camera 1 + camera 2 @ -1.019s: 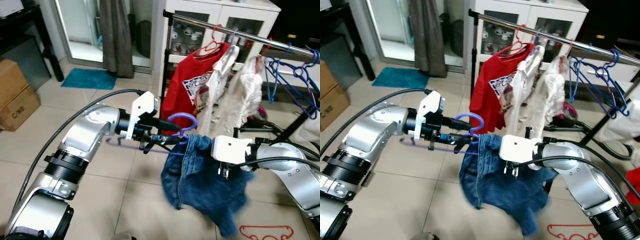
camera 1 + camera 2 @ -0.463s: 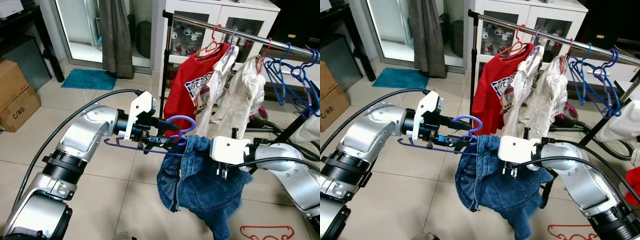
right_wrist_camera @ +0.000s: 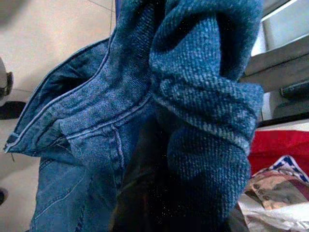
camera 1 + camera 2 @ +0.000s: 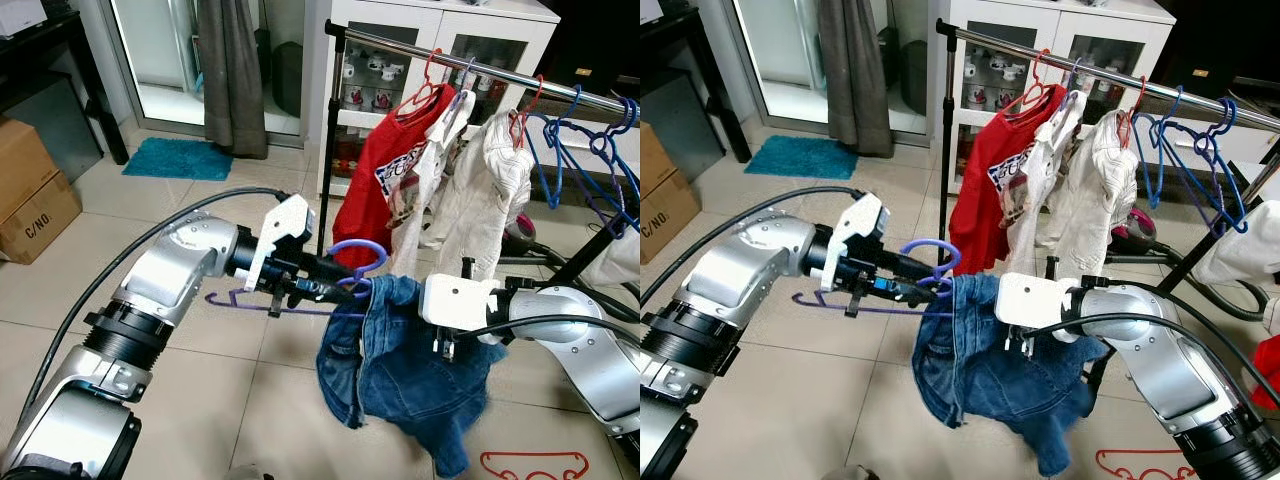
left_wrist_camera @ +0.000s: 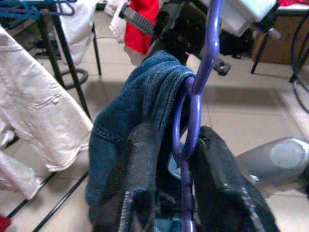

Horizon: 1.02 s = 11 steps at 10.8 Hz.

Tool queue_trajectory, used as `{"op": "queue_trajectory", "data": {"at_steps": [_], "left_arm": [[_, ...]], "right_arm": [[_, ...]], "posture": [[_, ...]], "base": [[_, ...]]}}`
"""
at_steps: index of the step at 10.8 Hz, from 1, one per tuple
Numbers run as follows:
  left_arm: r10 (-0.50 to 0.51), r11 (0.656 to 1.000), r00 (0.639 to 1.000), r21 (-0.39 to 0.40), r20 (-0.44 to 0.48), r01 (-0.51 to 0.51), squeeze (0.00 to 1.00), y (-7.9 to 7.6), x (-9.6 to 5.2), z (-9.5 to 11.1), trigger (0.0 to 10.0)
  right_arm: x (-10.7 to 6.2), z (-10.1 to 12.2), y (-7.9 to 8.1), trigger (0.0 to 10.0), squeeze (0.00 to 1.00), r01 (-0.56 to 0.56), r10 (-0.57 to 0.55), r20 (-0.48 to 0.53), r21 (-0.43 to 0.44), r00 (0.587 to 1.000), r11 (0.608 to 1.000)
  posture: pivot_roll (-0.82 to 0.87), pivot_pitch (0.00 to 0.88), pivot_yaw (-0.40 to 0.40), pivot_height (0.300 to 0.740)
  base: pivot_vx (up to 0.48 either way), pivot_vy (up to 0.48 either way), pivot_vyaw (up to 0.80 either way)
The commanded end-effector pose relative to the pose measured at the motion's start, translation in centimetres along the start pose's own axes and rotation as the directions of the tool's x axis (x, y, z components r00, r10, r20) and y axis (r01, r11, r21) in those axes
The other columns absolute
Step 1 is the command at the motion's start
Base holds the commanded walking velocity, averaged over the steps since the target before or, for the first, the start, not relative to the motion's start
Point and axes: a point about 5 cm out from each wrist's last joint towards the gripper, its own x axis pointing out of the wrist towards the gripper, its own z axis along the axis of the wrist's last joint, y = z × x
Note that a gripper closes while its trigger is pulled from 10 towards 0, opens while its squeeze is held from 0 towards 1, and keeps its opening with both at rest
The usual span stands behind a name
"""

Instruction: Hang hanger

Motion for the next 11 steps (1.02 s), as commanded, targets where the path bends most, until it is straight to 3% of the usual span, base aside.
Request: {"op": "queue_trajectory", "data": {"at_steps": [1, 5, 7, 8, 9, 10, 11], "left_arm": [[0.004, 1.0, 0.999, 0.005, -0.045, -0.003, 0.0, 0.0, 0.6, -0.7, 0.0], [0.098, 0.995, 0.994, 0.013, -0.054, -0.097, 0.0, 0.6, 0.8, -1.2, 0.0], [0.134, 0.991, 0.991, 0.003, -0.012, -0.134, 0.0, 0.7, 0.5, -1.2, 0.0], [0.131, 0.991, 0.991, 0.003, 0.026, -0.131, 0.0, 0.5, 0.4, -0.9, 0.0], [0.137, 0.99, 0.989, 0.011, 0.049, -0.138, 0.0, 0.3, 0.2, -0.7, 0.0], [0.151, 0.988, 0.986, 0.021, 0.073, -0.153, 0.0, 0.2, 0.1, -0.4, 0.0], [0.157, 0.987, 0.984, 0.023, 0.083, -0.159, 0.0, 0.2, 0.1, -0.3, 0.0]], "right_arm": [[-0.1, 1.7, -0.5, 0.0, 0.0, 0.004, 0.0, 0.068, -0.07, 0.998, 0.998], [0.1, 1.9, -0.3, 0.0, 0.0, -0.007, 0.013, 0.075, -0.076, 0.997, 0.997], [0.1, 2.0, -0.5, 0.0, 0.0, 0.006, 0.0, 0.087, -0.069, 0.996, 0.998], [0.1, 2.3, -0.4, 10.0, 0.0, 0.008, -0.006, 0.123, -0.013, 0.992, 1.0], [0.0, 2.9, -0.5, 10.0, 0.2, 0.022, -0.023, 0.183, 0.007, 0.983, 1.0], [-0.1, 3.3, -0.8, 10.0, 1.0, 0.038, -0.038, 0.219, 0.002, 0.975, 0.999], [-0.1, 3.4, -0.9, 10.0, 1.0, 0.044, -0.043, 0.23, 0.001, 0.972, 0.999]], "posture": [[0.03, 0.0, -0.019, 0.74], [0.03, 0.0, -0.024, 0.74], [0.03, 0.0, -0.023, 0.74], [0.03, 0.0, -0.023, 0.74], [0.03, 0.0, -0.023, 0.74], [0.03, 0.0, -0.024, 0.74], [0.03, 0.0, -0.024, 0.74]], "base": [[0.0, 0.0, 0.0], [0.0, 0.0, 0.0], [0.0, 0.0, 0.0], [0.0, 0.0, 0.0], [0.0, 0.0, 0.0], [0.0, 0.0, 0.0], [0.0, 0.0, 0.0]]}}
